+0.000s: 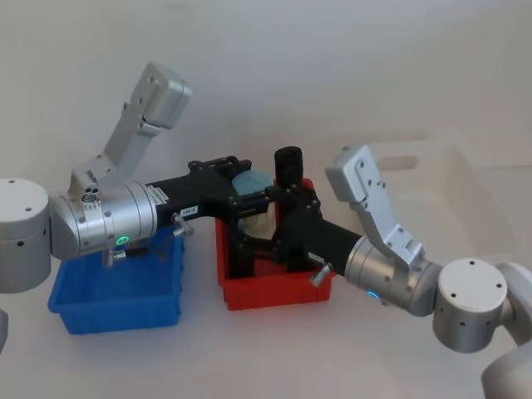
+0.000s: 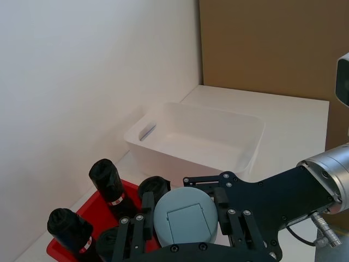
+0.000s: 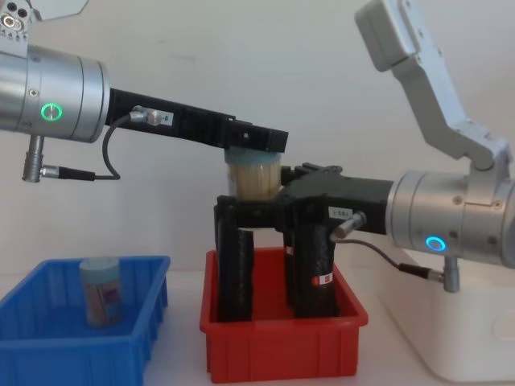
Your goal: Pick the cotton swabs from the blue box and place them into the white box.
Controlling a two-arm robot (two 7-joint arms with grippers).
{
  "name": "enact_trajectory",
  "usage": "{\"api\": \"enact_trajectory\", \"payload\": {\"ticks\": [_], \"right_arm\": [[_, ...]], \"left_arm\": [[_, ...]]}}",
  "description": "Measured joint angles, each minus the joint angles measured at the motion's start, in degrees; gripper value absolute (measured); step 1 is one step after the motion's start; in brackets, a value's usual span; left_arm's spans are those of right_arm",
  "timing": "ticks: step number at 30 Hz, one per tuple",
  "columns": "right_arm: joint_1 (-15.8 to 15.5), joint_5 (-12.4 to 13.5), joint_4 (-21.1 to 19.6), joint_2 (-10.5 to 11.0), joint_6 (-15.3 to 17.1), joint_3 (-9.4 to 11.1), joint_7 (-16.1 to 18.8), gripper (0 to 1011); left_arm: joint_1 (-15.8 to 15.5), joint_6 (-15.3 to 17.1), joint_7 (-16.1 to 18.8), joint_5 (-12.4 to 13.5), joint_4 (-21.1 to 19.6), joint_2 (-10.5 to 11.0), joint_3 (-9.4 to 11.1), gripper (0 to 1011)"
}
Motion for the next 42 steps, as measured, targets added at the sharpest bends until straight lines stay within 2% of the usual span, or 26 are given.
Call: {"api": "enact_trajectory", "payload": {"ticks": [6,11,12,16,21,28,32,42], "right_arm": [[1.3,0.43,2.33,-0.9,0.17,-0.4,0.66,929],[2.29,1.09,4.03,-1.58,0.24,-0.71,1.02,785],[2.39,1.18,4.19,-1.64,0.25,-0.73,1.04,721],[2.8,1.59,4.86,-1.91,0.3,-0.81,1.06,647],[3.15,2.09,5.44,-2.15,0.35,-1.01,1.04,647],[3.37,2.52,5.71,-2.19,0.39,-1.06,0.71,647],[3.42,2.67,5.78,-2.15,0.43,-1.09,0.37,647],[3.13,2.77,5.44,-1.65,0.56,-0.96,-0.89,647]], "left_arm": [[0.0,0.0,0.0,0.0,0.0,0.0,0.0,669],[0.0,0.0,0.0,0.0,0.0,0.0,0.0,669],[0.0,0.0,0.0,0.0,0.0,0.0,0.0,669],[0.0,0.0,0.08,0.01,0.0,0.01,-0.01,669],[0.0,0.0,0.09,0.0,0.0,0.0,-0.01,691],[0.0,0.0,0.06,-0.02,0.0,0.0,0.0,939],[0.0,-0.01,0.04,-0.02,0.0,0.0,0.0,1004],[0.0,0.0,0.0,0.01,0.0,0.0,0.01,1004]]}}
